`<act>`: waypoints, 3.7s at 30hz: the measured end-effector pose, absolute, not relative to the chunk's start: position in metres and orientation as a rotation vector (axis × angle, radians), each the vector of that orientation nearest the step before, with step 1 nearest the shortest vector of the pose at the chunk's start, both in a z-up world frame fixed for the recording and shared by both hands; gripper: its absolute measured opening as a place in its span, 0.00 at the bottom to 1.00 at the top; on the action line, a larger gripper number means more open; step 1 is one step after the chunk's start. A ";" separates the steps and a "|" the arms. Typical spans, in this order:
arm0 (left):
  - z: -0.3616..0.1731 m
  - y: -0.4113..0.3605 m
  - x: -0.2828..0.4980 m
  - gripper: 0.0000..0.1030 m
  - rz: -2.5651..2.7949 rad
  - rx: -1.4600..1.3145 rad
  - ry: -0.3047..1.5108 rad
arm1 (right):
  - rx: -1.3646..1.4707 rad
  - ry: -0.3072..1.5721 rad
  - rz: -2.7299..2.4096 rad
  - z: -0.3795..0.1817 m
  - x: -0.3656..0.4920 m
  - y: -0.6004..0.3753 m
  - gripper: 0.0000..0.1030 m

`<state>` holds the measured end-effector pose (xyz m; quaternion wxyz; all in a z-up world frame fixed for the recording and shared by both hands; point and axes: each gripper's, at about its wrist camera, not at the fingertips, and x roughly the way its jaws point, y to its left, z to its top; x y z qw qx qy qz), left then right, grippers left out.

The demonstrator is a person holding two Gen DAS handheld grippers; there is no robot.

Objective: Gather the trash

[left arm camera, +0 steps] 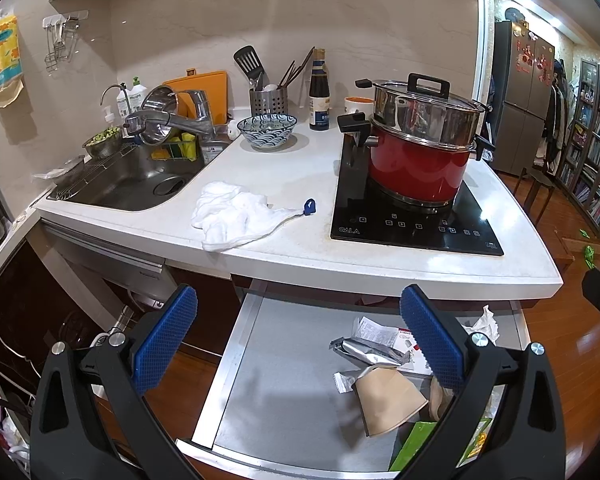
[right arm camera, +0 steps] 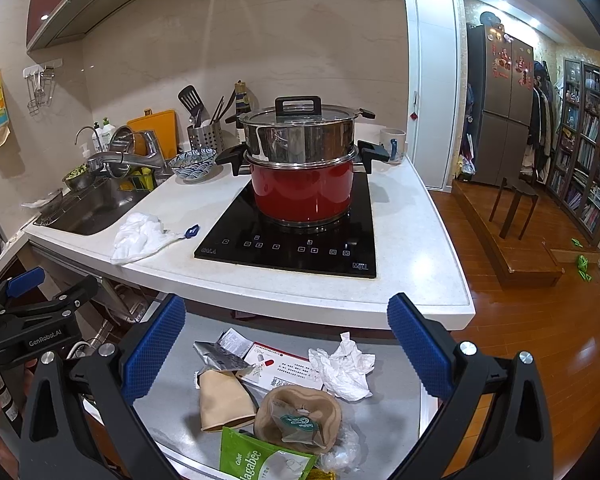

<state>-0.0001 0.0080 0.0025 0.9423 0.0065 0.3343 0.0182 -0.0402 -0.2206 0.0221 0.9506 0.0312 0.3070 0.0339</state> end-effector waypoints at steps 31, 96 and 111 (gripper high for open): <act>-0.015 -0.008 0.007 0.98 -0.005 0.040 0.739 | 0.107 0.683 0.034 0.004 -0.043 -0.247 0.96; -0.213 -0.037 0.066 0.64 -0.296 -0.218 1.321 | -0.208 1.177 0.323 -0.161 -0.004 -0.211 0.60; -0.221 -0.053 0.058 0.80 -0.315 -0.220 1.363 | -0.161 1.277 0.385 -0.188 0.008 -0.210 0.30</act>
